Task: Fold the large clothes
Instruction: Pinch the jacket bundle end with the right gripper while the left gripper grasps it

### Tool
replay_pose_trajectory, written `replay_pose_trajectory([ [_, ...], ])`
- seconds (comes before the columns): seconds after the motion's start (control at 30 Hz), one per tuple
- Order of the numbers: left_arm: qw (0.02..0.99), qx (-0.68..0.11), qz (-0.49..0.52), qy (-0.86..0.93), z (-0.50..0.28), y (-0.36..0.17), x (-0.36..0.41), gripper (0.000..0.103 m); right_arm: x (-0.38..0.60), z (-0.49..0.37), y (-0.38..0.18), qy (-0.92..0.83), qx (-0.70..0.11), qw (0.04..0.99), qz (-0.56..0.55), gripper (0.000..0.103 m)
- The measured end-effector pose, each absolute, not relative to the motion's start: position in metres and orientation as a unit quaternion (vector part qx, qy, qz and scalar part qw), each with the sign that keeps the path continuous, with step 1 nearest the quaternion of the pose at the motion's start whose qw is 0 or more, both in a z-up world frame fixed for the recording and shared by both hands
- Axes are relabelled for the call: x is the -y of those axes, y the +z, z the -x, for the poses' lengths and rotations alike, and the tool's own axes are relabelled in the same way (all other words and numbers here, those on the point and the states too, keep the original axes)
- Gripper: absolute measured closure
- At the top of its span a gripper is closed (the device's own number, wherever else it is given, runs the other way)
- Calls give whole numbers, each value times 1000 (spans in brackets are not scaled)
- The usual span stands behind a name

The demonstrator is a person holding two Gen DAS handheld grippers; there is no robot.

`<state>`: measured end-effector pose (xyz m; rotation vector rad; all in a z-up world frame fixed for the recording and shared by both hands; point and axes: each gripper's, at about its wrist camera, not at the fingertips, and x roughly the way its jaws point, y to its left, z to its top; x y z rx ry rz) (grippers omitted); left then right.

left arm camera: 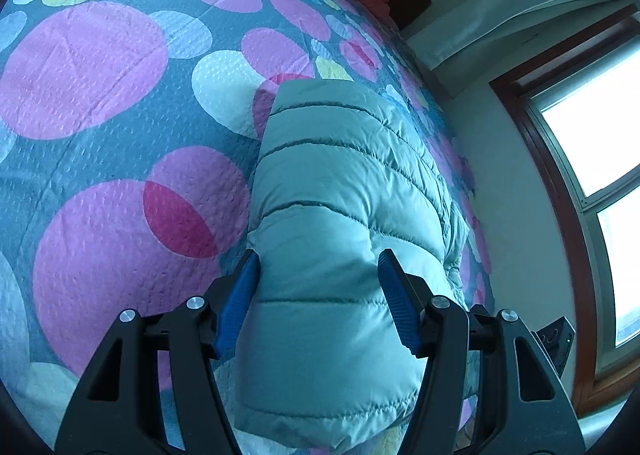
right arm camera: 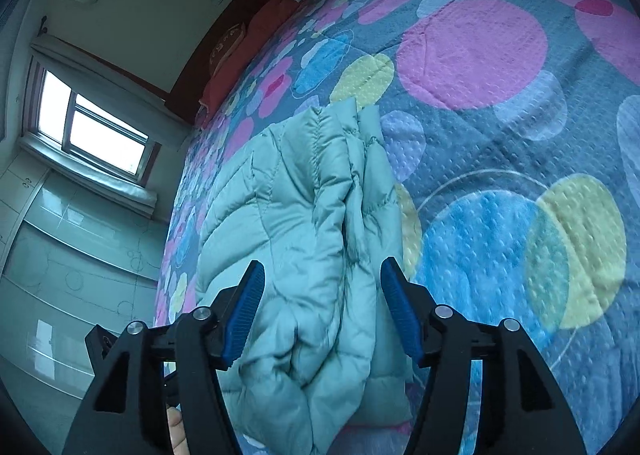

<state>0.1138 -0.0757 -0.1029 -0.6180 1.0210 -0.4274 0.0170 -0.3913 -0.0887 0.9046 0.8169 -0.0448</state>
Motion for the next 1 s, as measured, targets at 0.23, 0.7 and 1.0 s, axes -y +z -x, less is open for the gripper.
replay_pose_trajectory([
  [0.23,808,-491,266,-186,-104,-115,82,42,376,-5,-110,-31,-413,815,-406,66],
  [0.7,798,-504,268,-192,-109,-127,73,42,381,-4,-124,-29,-416,811,-410,66],
  [1.0,780,-489,346,-179,-133,-118,60,25,409,-22,-92,-45,-356,833,-421,36],
])
